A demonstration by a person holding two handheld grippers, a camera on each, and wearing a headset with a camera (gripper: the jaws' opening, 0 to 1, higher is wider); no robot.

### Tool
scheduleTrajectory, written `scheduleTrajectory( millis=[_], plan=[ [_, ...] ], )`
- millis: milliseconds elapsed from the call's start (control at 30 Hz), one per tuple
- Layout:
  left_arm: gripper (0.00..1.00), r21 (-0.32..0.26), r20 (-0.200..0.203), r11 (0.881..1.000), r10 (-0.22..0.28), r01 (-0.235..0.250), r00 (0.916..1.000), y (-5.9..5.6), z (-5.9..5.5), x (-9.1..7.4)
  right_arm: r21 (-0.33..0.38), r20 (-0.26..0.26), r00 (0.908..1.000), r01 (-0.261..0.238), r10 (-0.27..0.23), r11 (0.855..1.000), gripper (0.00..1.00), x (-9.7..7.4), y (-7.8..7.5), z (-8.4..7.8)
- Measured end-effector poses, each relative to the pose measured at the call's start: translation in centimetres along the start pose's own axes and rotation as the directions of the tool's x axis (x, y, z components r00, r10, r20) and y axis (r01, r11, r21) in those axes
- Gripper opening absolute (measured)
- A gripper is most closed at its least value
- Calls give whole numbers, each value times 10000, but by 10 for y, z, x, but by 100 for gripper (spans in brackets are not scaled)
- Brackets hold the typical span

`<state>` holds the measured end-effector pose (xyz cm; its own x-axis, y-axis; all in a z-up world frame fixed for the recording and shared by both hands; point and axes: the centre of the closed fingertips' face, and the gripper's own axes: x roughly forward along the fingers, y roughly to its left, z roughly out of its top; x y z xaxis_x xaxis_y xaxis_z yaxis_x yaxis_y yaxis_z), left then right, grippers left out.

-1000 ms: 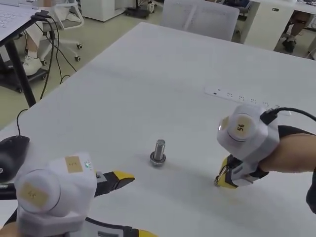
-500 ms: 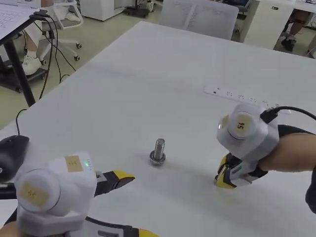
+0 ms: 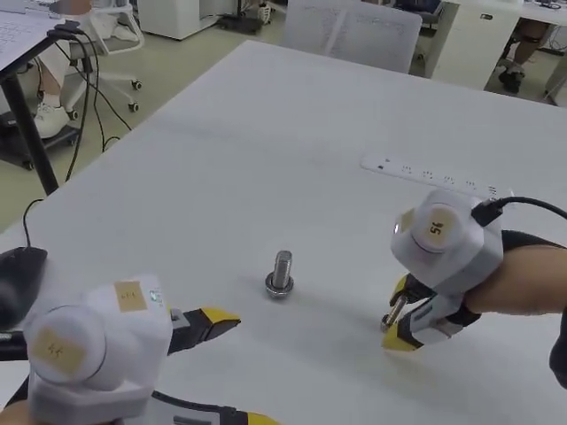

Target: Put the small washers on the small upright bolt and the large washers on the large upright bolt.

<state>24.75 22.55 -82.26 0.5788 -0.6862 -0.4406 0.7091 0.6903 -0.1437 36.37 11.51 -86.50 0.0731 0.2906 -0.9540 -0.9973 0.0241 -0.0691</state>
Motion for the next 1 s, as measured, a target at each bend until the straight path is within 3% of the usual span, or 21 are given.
scheduleTrajectory(
  millis=[433,1000],
  plan=[
    [73,127,-88,9998,-161,162,9998,-1,3,3,307,476,9988,78,-93,9995,45,-2,4,-1],
    [73,233,-252,9991,-334,340,9991,-1,5,6,678,1267,9908,384,-468,9970,56,-9,9,1]
  ],
)
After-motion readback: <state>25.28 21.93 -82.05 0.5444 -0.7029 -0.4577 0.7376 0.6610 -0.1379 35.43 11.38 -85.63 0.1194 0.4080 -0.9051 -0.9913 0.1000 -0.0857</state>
